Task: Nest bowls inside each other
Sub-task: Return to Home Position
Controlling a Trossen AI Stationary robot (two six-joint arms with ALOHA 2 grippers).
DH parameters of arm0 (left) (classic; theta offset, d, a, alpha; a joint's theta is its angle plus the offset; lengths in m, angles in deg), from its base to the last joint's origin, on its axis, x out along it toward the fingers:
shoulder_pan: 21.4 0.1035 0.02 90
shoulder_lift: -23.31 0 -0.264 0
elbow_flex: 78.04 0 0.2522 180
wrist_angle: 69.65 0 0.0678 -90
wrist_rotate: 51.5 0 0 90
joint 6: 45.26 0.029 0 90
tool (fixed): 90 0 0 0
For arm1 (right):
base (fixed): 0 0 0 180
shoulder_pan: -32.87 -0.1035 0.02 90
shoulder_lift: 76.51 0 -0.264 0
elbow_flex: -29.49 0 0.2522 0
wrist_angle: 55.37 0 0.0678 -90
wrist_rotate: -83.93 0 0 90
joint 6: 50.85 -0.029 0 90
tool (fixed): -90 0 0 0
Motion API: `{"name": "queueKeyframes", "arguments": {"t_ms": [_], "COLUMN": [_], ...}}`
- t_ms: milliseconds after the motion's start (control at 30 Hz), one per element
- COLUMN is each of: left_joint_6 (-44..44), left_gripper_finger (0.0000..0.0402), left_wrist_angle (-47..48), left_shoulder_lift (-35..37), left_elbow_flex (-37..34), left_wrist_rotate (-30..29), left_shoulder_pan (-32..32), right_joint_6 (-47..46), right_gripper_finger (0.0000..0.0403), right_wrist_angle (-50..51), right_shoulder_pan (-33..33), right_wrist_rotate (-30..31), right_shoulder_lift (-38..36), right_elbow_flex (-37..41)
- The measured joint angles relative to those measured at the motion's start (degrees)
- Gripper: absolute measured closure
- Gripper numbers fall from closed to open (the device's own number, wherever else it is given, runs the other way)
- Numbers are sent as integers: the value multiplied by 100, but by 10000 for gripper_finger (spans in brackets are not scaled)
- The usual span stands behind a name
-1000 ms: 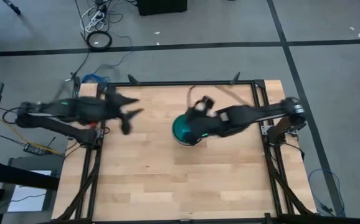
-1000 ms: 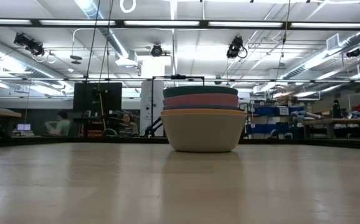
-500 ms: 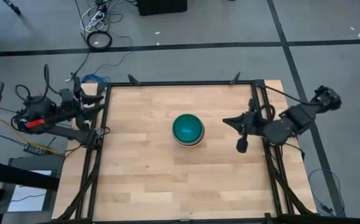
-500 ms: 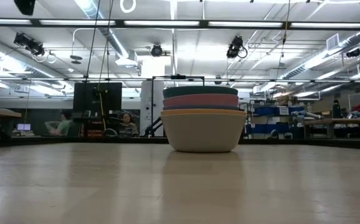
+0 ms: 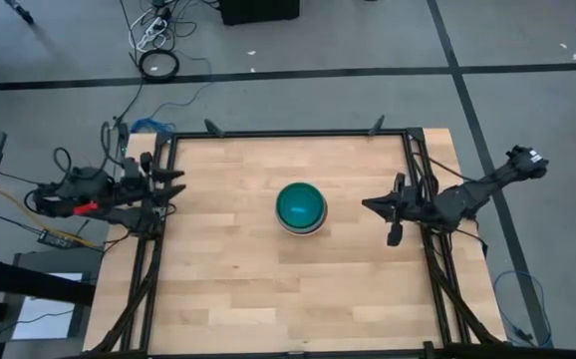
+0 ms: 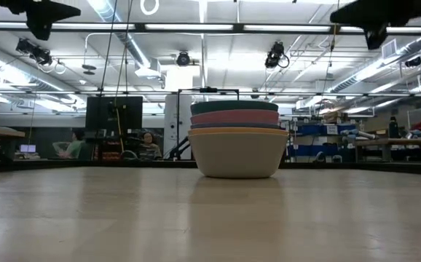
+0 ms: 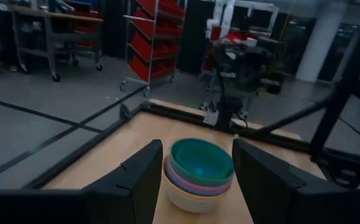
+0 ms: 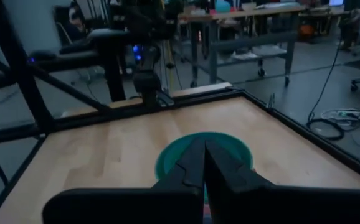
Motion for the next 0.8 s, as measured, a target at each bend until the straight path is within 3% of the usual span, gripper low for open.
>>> {"name": "queueKeyframes", "arguments": {"t_ms": [333,533,800], "left_joint_6": [506,867,966], "left_gripper_finger": [200,200,200], "left_wrist_angle": [-1329,-1856,-1839], "left_shoulder_lift": [-37,-110,-295], "left_elbow_flex": [-1022,-1425,-1666], "left_wrist_rotate": [43,42,16], "left_shoulder_pan": [0,4,7], "right_joint_6": [413,422,474], "right_gripper_finger": [403,403,403], "right_wrist_angle": [-975,-965,-962], "right_shoulder_pan": [1223,2361,4285], "right_wrist_rotate": [-1336,-2565,-4530], "right_shoulder_lift": [-891,-1167,-1218], "right_elbow_flex": [1306,1659,1815]}}
